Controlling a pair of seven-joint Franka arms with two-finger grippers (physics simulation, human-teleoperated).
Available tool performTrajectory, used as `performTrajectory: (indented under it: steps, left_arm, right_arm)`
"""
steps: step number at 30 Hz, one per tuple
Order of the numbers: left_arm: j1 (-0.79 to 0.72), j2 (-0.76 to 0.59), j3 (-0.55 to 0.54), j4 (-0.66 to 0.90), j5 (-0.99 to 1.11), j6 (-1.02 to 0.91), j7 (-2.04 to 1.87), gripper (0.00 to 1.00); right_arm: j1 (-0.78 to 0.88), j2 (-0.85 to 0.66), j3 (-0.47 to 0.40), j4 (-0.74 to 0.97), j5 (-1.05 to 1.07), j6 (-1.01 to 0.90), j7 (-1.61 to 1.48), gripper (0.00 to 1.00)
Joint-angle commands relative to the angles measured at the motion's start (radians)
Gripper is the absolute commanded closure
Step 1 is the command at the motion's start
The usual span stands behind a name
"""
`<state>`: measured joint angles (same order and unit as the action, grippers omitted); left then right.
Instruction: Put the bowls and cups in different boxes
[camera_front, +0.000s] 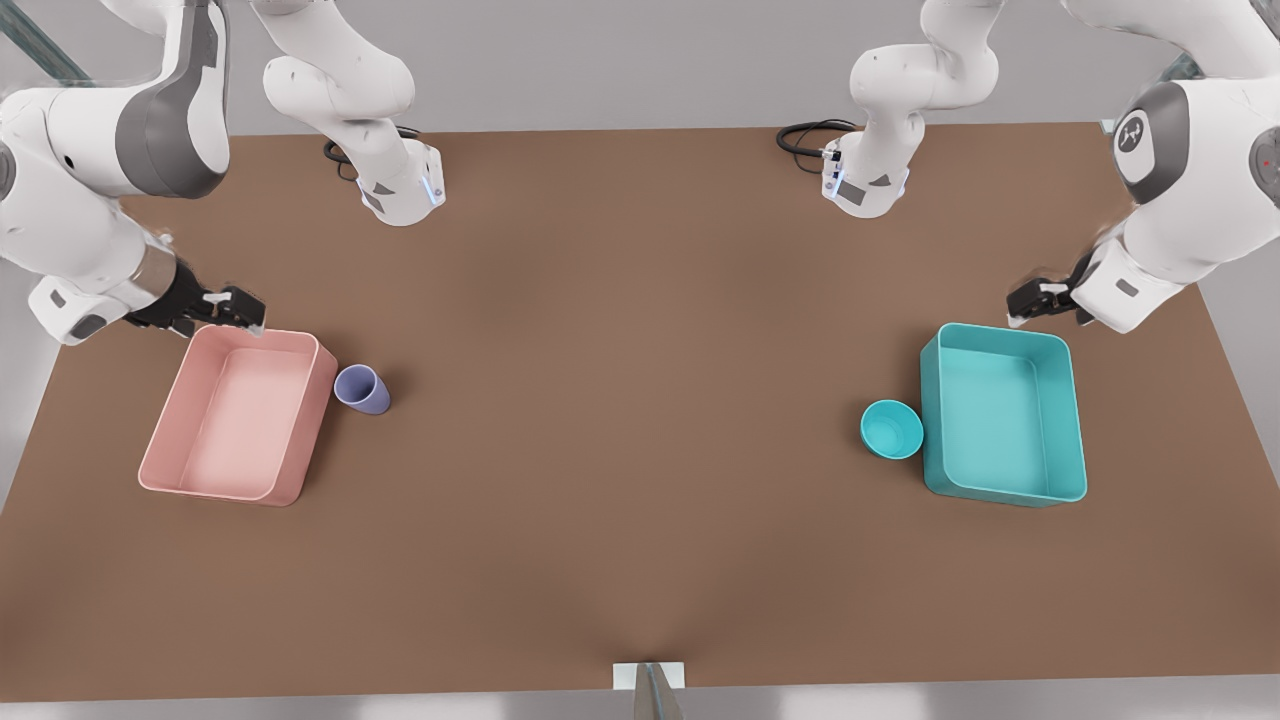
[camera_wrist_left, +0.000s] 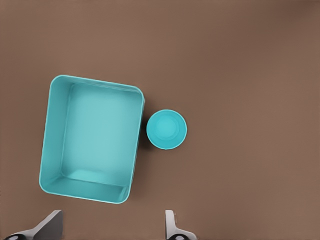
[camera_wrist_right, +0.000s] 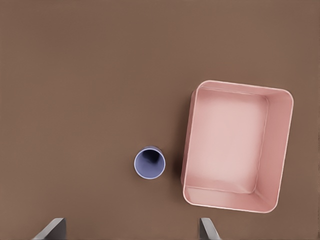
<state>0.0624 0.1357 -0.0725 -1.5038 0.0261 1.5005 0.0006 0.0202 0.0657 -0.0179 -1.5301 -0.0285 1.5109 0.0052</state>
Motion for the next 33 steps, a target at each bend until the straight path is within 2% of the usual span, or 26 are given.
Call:
performTrajectory:
  steps: [1, 3, 4, 6, 9, 11, 13, 19, 21, 25, 27, 28, 31, 32, 33]
  left_arm:
    - [-0.055, 0.104, -0.056, 0.051, 0.064, -0.097, 0.010, 0.00]
    - [-0.055, 0.104, -0.056, 0.051, 0.064, -0.098, 0.010, 0.00]
    - [-0.076, 0.134, -0.056, 0.056, 0.067, -0.086, 0.004, 0.00]
    - [-0.228, 0.303, -0.050, 0.047, 0.216, 0.162, -0.088, 0.00]
    - [-0.242, 0.384, -0.029, -0.157, 0.423, 0.555, -0.091, 0.00]
    - [-0.246, 0.392, -0.021, -0.262, 0.463, 0.676, -0.094, 0.00]
    - [-0.246, 0.401, -0.021, -0.312, 0.463, 0.713, -0.097, 0.00]
    - [-0.273, 0.397, -0.023, -0.346, 0.433, 0.681, -0.159, 0.00]
    - [-0.273, 0.421, -0.021, -0.368, 0.431, 0.676, -0.205, 0.00]
    - [-0.296, 0.447, -0.021, -0.411, 0.434, 0.679, -0.291, 0.00]
    - [-0.296, 0.449, -0.012, -0.411, 0.436, 0.675, -0.297, 0.42]
    - [-0.294, 0.447, -0.007, -0.411, 0.436, 0.673, -0.297, 0.52]
    - [-0.294, 0.447, -0.006, -0.409, 0.436, 0.659, -0.333, 0.55]
    - [-0.294, 0.444, -0.006, -0.408, 0.436, 0.653, -0.340, 0.61]
    - [-0.294, 0.441, -0.006, -0.403, 0.434, 0.653, -0.340, 0.73]
  right_arm:
    - [0.043, 0.049, -0.019, 0.031, -0.068, -0.052, 0.076, 0.00]
    - [0.086, 0.074, -0.019, 0.033, -0.064, -0.077, 0.076, 0.00]
    - [0.159, 0.111, -0.025, 0.013, -0.056, -0.117, 0.081, 0.00]
    - [0.227, 0.183, -0.025, -0.004, -0.054, -0.072, 0.108, 0.00]
    - [0.238, 0.191, -0.025, -0.172, -0.031, 0.236, 0.153, 0.00]
    - [0.234, 0.178, -0.028, -0.320, -0.028, 0.445, 0.168, 0.00]
    - [0.210, 0.146, -0.040, -0.416, -0.028, 0.552, 0.167, 0.00]
    - [0.196, 0.141, -0.054, -0.550, -0.027, 0.655, 0.167, 0.00]
    - [0.196, 0.131, -0.070, -0.648, -0.027, 0.747, 0.167, 0.00]
    - [0.181, 0.160, -0.071, -0.673, -0.027, 0.746, 0.165, 0.00]
    - [0.170, 0.172, -0.073, -0.682, -0.027, 0.746, 0.165, 0.00]
    - [0.172, 0.172, -0.073, -0.685, -0.027, 0.746, 0.165, 0.00]
    - [0.172, 0.168, -0.073, -0.709, -0.028, 0.744, 0.165, 0.00]
    - [0.170, 0.171, -0.071, -0.713, -0.028, 0.744, 0.165, 0.00]
    - [0.172, 0.175, -0.071, -0.719, -0.030, 0.744, 0.165, 0.00]
